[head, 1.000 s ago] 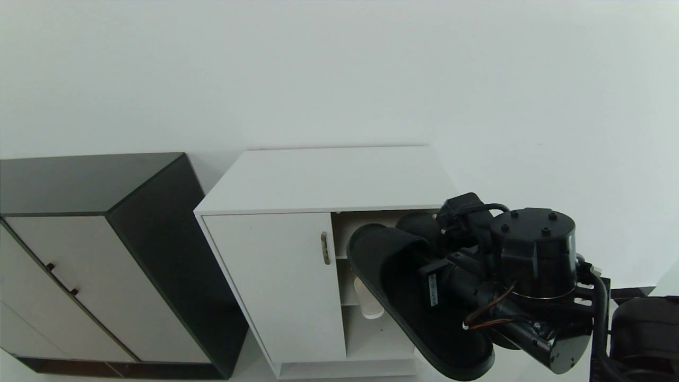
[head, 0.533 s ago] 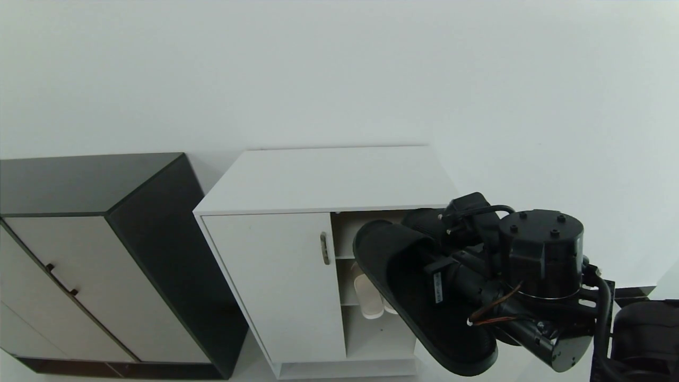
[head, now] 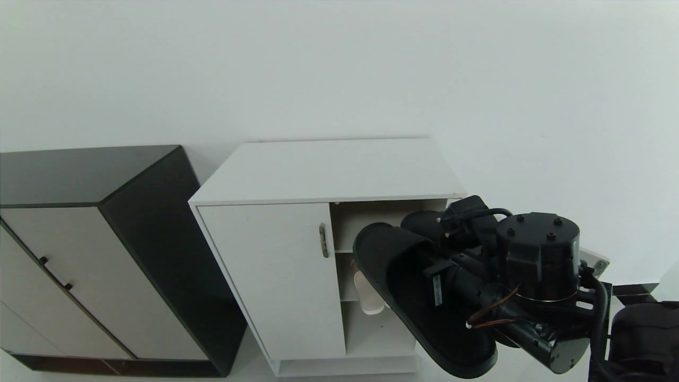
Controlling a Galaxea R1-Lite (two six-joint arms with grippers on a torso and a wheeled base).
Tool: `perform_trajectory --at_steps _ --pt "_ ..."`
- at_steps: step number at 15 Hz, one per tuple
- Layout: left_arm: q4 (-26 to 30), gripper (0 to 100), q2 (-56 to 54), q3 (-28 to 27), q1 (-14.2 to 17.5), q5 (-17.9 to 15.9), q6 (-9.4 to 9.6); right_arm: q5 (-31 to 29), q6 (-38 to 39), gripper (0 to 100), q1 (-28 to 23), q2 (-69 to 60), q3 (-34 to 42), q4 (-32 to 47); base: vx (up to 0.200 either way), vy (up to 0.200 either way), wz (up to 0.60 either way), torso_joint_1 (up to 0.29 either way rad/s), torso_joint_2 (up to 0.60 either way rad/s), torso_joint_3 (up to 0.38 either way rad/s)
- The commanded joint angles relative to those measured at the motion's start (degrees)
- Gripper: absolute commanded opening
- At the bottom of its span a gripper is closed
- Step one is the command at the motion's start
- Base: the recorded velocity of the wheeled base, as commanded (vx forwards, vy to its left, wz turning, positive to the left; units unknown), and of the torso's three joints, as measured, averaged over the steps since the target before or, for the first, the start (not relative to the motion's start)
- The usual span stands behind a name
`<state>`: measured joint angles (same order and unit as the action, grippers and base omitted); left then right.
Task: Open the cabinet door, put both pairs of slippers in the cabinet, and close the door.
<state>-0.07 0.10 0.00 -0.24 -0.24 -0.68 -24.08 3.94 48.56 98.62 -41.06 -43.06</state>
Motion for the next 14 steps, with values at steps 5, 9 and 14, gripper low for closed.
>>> perform_trajectory --at_steps 5,9,14 --pt "0.0 0 0.0 0.0 0.0 0.0 -0.02 0.0 0.0 0 0.1 0.3 0.1 0.0 0.000 0.000 0.00 -0.211 0.53 0.310" --pt "0.0 0 0.0 0.0 0.0 0.0 -0.02 0.0 0.0 0 0.1 0.3 0.1 0.0 0.000 0.000 0.00 -0.187 0.50 0.316" --pt "0.0 0 0.0 0.0 0.0 0.0 -0.02 0.1 0.0 0 0.1 0.3 0.1 0.0 0.000 0.000 0.00 -0.158 0.49 0.319"
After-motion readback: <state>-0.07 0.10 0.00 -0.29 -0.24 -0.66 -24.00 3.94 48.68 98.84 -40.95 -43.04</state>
